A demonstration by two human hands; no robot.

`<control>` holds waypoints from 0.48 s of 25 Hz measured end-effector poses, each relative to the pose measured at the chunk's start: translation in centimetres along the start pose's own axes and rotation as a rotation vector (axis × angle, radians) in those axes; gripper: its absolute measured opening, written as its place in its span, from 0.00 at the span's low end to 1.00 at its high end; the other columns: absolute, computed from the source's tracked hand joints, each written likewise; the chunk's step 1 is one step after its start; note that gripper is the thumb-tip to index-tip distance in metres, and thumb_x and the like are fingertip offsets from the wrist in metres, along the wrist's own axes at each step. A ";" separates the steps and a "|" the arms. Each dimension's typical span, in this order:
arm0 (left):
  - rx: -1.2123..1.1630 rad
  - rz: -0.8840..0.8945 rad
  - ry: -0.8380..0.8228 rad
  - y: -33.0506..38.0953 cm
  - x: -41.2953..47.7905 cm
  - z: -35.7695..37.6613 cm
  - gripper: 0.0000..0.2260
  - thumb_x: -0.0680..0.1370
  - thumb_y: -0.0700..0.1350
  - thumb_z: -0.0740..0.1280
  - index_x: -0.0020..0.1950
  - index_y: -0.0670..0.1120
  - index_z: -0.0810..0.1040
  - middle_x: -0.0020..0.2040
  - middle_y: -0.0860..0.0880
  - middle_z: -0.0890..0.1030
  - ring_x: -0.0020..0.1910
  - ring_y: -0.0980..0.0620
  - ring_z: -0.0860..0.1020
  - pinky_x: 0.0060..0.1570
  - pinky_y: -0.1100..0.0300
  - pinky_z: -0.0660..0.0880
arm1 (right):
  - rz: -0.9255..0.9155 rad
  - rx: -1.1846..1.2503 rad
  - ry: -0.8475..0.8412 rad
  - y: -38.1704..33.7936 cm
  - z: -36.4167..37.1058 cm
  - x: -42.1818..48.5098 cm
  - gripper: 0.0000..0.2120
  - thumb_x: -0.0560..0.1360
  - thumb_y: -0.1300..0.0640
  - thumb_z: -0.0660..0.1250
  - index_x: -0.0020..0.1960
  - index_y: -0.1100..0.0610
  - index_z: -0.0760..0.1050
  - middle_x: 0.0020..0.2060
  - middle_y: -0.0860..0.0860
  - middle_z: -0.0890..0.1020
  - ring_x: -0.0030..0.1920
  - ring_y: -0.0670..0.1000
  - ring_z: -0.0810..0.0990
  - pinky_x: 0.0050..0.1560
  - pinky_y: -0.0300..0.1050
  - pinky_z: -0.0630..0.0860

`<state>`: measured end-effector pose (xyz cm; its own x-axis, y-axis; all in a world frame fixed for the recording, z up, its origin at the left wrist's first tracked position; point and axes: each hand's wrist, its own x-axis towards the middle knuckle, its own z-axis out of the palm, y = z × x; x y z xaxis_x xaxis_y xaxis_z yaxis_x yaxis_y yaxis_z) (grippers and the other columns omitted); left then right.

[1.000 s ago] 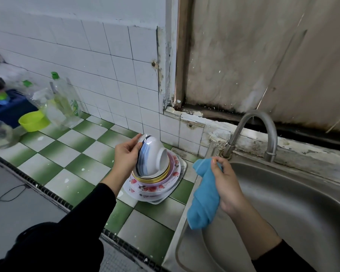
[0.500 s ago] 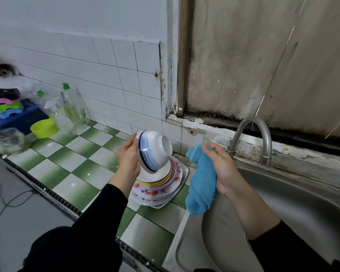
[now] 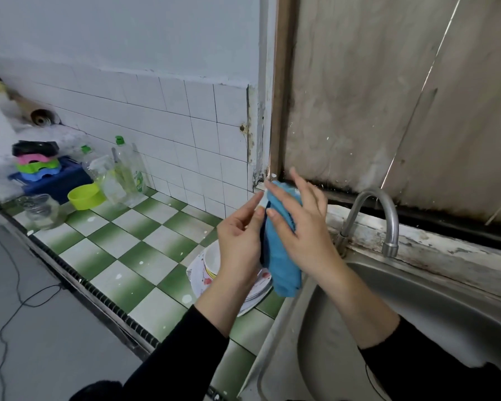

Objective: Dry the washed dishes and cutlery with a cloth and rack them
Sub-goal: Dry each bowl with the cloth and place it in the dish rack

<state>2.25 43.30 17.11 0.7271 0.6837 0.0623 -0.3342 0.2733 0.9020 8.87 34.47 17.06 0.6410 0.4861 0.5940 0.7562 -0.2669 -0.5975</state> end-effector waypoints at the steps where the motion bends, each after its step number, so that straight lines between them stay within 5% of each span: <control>1: 0.003 0.019 -0.014 0.2 -0.6 0.5 0.13 0.80 0.35 0.63 0.57 0.50 0.80 0.53 0.44 0.84 0.49 0.51 0.82 0.54 0.57 0.79 | -0.061 -0.084 0.096 0.1 0.4 -0.3 0.18 0.80 0.50 0.59 0.70 0.42 0.70 0.76 0.46 0.59 0.74 0.52 0.58 0.74 0.44 0.55; 3: 0.011 0.042 -0.013 0.5 -1.7 1.2 0.13 0.80 0.36 0.63 0.56 0.53 0.80 0.54 0.43 0.84 0.50 0.50 0.82 0.55 0.55 0.78 | -0.018 0.081 0.338 -0.2 0.1 -0.2 0.15 0.80 0.53 0.61 0.66 0.45 0.74 0.72 0.46 0.66 0.71 0.46 0.64 0.71 0.35 0.59; 5: 0.011 0.045 -0.014 0.6 -2.5 1.8 0.13 0.80 0.37 0.63 0.55 0.55 0.81 0.55 0.43 0.83 0.53 0.47 0.82 0.57 0.52 0.77 | 0.111 0.318 0.484 -0.4 -1.1 0.6 0.10 0.79 0.56 0.65 0.58 0.48 0.78 0.60 0.46 0.79 0.62 0.41 0.75 0.66 0.37 0.70; 7: -0.015 0.041 -0.011 0.8 -3.0 2.5 0.14 0.80 0.36 0.63 0.54 0.54 0.81 0.54 0.43 0.84 0.52 0.47 0.82 0.56 0.53 0.78 | 0.152 0.324 0.397 -0.9 -2.1 0.8 0.07 0.78 0.54 0.67 0.55 0.49 0.80 0.54 0.45 0.82 0.59 0.41 0.77 0.66 0.42 0.71; 10: -0.075 0.025 -0.018 1.3 -3.2 3.1 0.13 0.80 0.34 0.62 0.54 0.50 0.81 0.49 0.47 0.85 0.47 0.53 0.82 0.50 0.60 0.79 | -0.187 -0.061 0.098 -0.5 -2.7 -0.9 0.17 0.79 0.50 0.62 0.66 0.52 0.74 0.63 0.47 0.77 0.66 0.47 0.72 0.71 0.43 0.63; 12: -0.065 0.018 -0.026 0.9 -3.4 3.5 0.13 0.80 0.34 0.62 0.54 0.50 0.82 0.49 0.46 0.85 0.48 0.51 0.82 0.50 0.59 0.80 | -0.057 -0.015 0.003 0.5 -4.2 0.3 0.17 0.80 0.52 0.60 0.67 0.51 0.72 0.61 0.48 0.77 0.63 0.49 0.75 0.66 0.45 0.70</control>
<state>1.58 38.85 19.26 0.7357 0.6713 0.0900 -0.3847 0.3048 0.8712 9.95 31.00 19.19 0.5974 0.4981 0.6285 0.7932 -0.2515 -0.5546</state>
